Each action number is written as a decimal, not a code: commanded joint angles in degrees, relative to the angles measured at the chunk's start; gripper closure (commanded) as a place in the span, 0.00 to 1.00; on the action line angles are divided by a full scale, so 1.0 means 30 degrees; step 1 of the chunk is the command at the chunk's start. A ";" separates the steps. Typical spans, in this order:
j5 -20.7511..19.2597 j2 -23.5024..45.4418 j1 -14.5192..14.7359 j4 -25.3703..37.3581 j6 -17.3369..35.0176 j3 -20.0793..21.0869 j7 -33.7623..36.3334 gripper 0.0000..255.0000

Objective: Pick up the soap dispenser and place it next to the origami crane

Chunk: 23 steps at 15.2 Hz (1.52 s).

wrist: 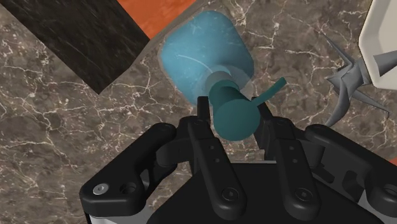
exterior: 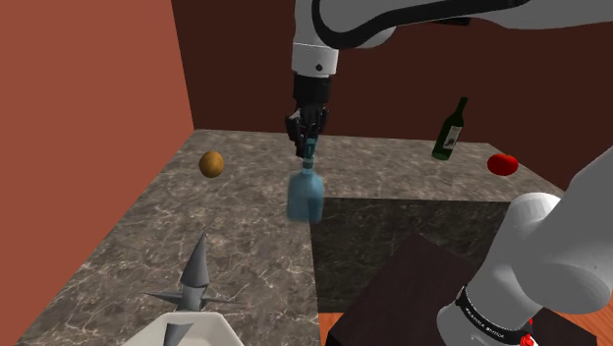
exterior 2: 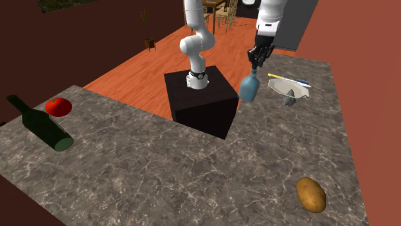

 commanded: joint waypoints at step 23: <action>0.0084 0.1145 0.0056 -0.4495 0.5651 0.0131 -0.0217 1.00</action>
